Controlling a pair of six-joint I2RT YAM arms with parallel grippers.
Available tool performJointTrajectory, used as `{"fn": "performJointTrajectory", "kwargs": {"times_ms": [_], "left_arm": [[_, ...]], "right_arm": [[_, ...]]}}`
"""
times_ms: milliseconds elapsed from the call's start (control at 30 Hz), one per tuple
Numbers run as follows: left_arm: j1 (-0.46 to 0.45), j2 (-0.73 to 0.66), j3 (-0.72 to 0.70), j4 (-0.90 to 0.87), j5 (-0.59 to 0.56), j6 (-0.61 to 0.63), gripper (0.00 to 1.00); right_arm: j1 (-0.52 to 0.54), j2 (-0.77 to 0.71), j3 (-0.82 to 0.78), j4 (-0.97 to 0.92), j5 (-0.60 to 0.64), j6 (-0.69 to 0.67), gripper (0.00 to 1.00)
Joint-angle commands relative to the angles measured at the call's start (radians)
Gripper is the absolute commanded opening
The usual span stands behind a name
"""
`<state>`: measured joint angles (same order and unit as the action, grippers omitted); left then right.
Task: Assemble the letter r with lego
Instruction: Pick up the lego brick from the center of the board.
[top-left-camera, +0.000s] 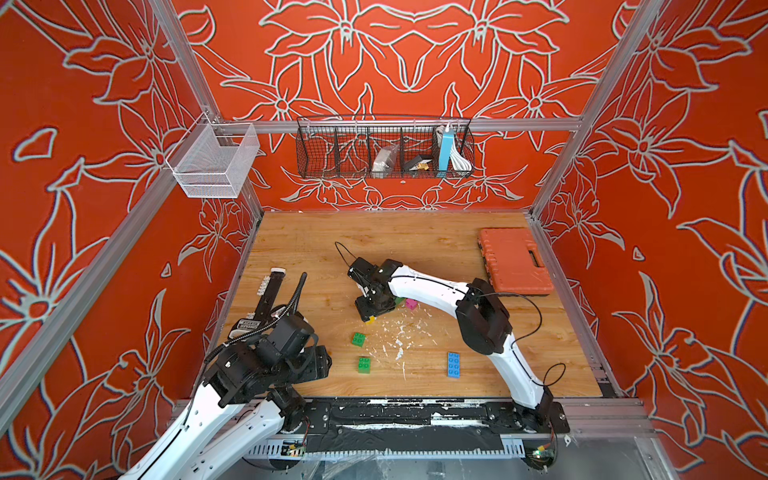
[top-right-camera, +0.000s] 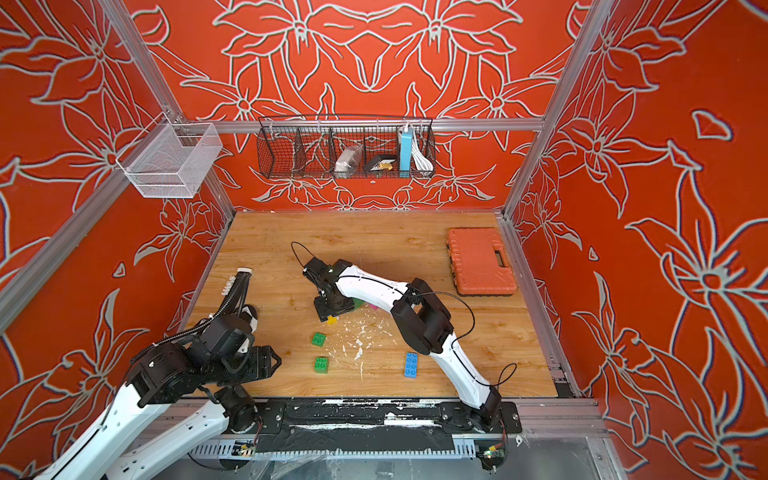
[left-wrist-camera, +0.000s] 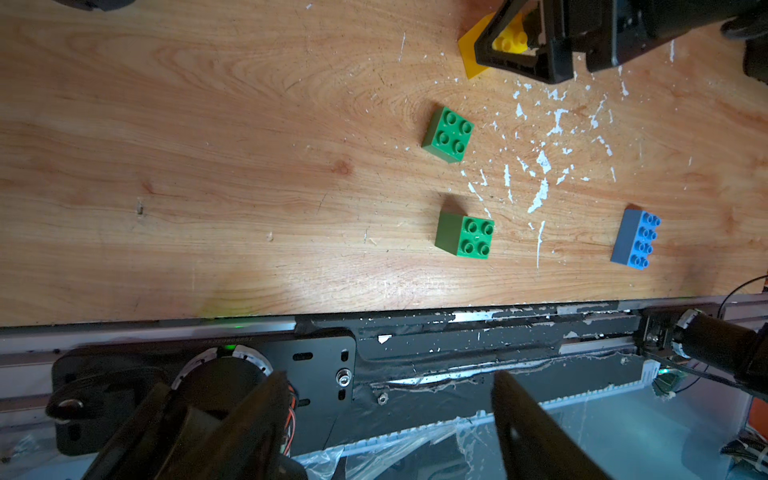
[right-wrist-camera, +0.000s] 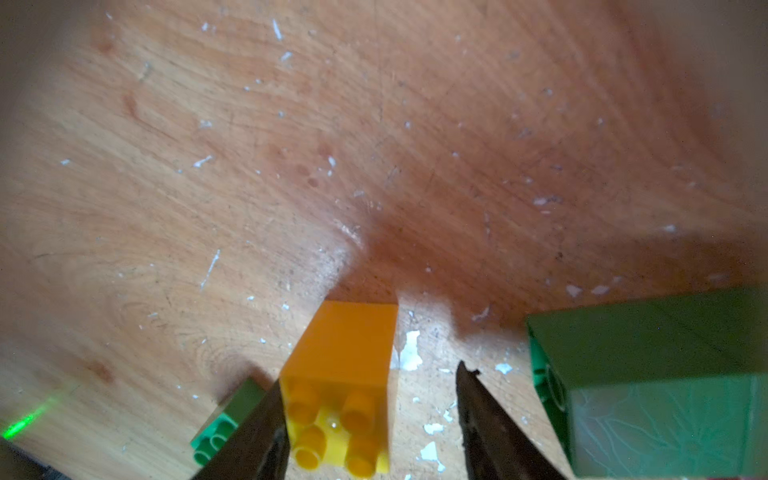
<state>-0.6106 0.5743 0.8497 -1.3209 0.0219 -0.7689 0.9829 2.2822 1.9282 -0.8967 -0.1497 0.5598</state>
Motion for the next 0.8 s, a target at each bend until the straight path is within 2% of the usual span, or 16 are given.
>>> {"fn": "performJointTrajectory", "kwargs": {"times_ms": [0, 200, 300, 567, 633, 700, 767], "left_arm": [[-0.005, -0.006, -0.009, 0.003, 0.003, 0.014, 0.77], [-0.005, -0.006, -0.011, 0.006, 0.008, 0.016, 0.78], [-0.005, -0.006, -0.011, 0.006, 0.009, 0.017, 0.78], [-0.005, -0.013, -0.012, 0.008, 0.009, 0.017, 0.78], [-0.005, -0.013, -0.012, 0.009, 0.009, 0.017, 0.78], [-0.005, -0.013, -0.012, 0.012, 0.01, 0.017, 0.78], [-0.005, -0.012, -0.013, 0.012, 0.012, 0.019, 0.78]], "right_arm": [[0.005, 0.024, 0.041, -0.011, 0.033, 0.011, 0.6], [0.007, 0.032, 0.05, -0.019, 0.039, 0.002, 0.5], [0.007, 0.033, 0.042, -0.022, 0.023, -0.003, 0.39], [0.007, 0.011, -0.014, -0.015, 0.011, -0.004, 0.26], [0.007, -0.009, -0.027, -0.02, 0.013, -0.01, 0.17], [0.005, -0.032, -0.036, -0.027, 0.009, -0.022, 0.03], [0.005, -0.066, -0.049, -0.038, 0.005, -0.048, 0.0]]}}
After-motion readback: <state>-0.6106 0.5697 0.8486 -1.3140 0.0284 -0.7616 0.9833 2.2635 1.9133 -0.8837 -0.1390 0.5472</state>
